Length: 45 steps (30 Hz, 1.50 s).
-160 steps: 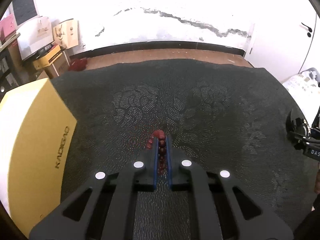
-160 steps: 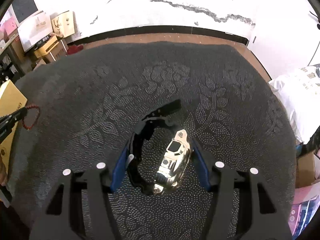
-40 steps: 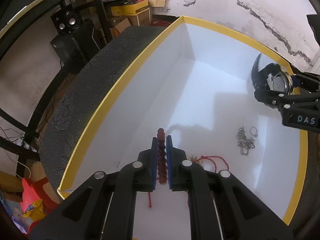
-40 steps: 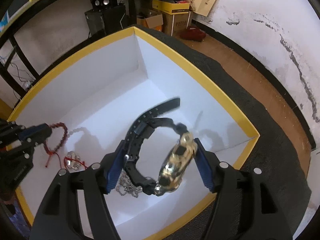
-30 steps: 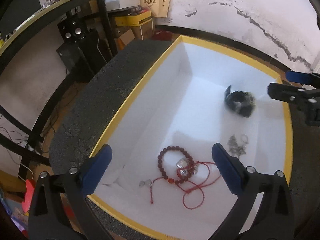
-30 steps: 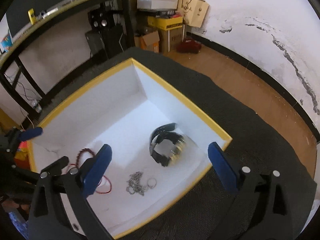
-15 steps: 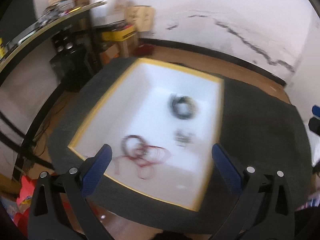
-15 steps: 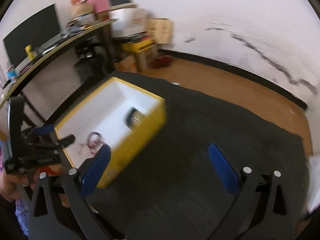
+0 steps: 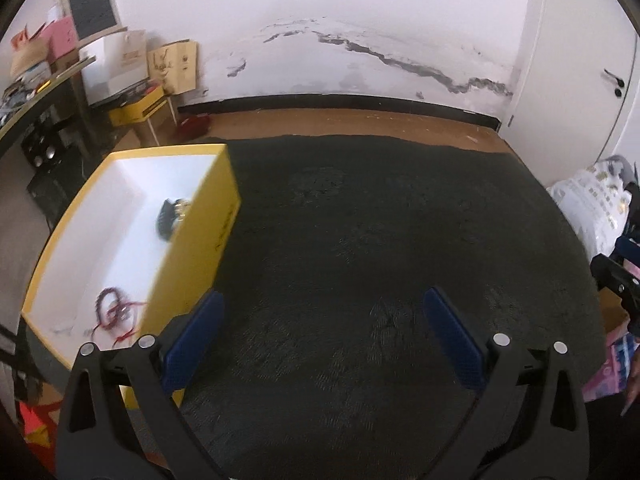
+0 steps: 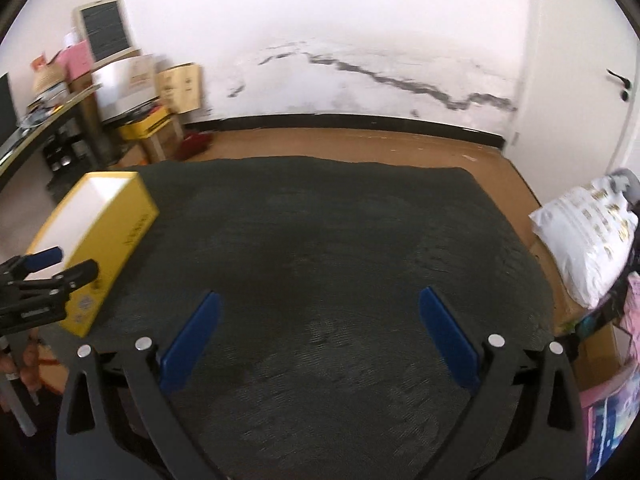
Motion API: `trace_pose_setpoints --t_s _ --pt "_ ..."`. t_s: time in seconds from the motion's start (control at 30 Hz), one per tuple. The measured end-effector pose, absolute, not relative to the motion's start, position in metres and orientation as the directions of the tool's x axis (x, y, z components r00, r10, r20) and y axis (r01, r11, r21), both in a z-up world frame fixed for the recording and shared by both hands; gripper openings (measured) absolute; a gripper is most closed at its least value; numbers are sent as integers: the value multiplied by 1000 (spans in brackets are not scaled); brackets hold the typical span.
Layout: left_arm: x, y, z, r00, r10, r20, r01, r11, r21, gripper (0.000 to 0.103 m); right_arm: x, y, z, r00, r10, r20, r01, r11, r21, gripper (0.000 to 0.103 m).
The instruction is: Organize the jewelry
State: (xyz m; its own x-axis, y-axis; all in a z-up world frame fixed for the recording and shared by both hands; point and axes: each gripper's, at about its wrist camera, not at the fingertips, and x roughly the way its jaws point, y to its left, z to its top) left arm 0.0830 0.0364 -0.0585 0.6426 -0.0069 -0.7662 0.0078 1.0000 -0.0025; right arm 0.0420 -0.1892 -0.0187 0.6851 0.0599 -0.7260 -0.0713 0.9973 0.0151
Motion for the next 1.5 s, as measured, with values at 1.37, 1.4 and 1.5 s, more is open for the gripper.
trace_pose_setpoints --t_s 1.37,1.4,1.5 --pt "118 23 -108 648 -5 -762 6 1000 -2 98 83 -205 -96 575 32 -817 -18 999 27 96" --pt "118 23 -108 649 -3 -761 4 1000 0 98 83 -205 -96 576 32 -817 -18 999 27 96" --pt "118 23 -109 645 -6 -764 5 1000 -3 98 84 -206 -96 577 33 -816 -19 999 27 96"
